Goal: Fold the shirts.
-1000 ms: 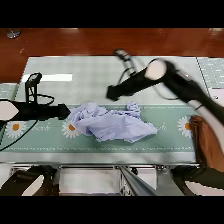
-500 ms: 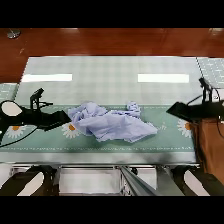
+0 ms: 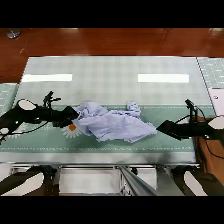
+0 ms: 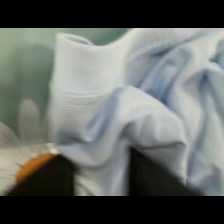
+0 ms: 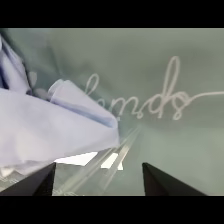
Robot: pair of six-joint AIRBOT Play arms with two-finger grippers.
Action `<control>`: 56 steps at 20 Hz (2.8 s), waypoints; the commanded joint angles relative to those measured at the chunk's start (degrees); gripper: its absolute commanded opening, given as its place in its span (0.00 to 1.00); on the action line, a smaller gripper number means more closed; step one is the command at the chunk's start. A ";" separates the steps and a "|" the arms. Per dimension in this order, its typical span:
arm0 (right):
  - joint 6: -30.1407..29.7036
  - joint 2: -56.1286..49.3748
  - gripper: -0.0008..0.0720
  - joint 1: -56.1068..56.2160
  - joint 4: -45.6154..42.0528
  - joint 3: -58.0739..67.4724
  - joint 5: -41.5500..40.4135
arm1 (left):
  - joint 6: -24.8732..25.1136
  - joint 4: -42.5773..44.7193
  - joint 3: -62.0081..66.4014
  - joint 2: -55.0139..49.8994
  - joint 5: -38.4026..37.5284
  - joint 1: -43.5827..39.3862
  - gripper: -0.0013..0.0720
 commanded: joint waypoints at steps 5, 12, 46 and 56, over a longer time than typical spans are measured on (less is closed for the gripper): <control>-0.85 -11.19 0.85 14.23 11.82 1.01 -8.31 | 5.95 -2.78 5.01 -0.76 -0.90 -1.20 0.05; -2.56 -19.98 0.04 21.35 13.31 17.59 -6.21 | 8.11 -4.35 10.60 2.45 -5.49 -1.01 0.05; 7.82 -5.40 0.04 12.59 -20.96 45.20 -0.42 | -4.48 20.55 17.20 18.53 -6.21 0.00 0.05; 13.44 -48.17 0.04 5.60 -0.33 75.73 -2.23 | -4.48 17.20 42.10 -14.58 3.15 0.00 0.05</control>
